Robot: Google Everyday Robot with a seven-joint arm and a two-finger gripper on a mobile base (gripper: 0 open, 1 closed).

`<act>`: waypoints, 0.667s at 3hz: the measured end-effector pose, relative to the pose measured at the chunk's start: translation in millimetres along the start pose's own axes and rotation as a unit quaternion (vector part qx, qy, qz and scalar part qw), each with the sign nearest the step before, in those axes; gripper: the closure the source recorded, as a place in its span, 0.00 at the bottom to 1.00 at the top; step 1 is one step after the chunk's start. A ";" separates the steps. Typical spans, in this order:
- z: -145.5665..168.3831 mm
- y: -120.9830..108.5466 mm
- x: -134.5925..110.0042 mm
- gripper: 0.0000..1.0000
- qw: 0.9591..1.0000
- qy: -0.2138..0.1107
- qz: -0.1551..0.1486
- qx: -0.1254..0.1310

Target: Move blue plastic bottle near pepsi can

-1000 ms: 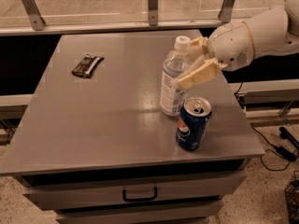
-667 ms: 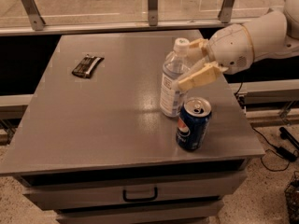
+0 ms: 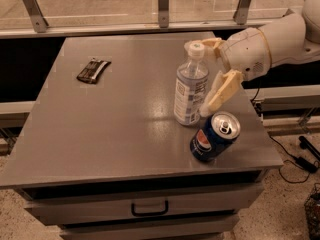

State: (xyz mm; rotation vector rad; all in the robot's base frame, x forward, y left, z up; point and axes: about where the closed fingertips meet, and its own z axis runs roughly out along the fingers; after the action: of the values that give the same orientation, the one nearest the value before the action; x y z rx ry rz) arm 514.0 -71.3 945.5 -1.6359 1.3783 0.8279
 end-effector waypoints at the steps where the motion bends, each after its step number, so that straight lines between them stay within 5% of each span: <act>1: -7.1 -6.7 -8.8 0.00 1.000 0.006 -0.011 0.009; 2: -12.3 -17.4 -15.9 0.00 0.999 0.023 -0.012 0.018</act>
Offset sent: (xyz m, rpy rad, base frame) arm 0.0260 -0.0093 0.0355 -0.0808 -0.0533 -0.0623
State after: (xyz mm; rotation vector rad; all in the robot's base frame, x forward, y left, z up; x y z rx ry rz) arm 527.9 -74.2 968.0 -1.6511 1.3949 0.7513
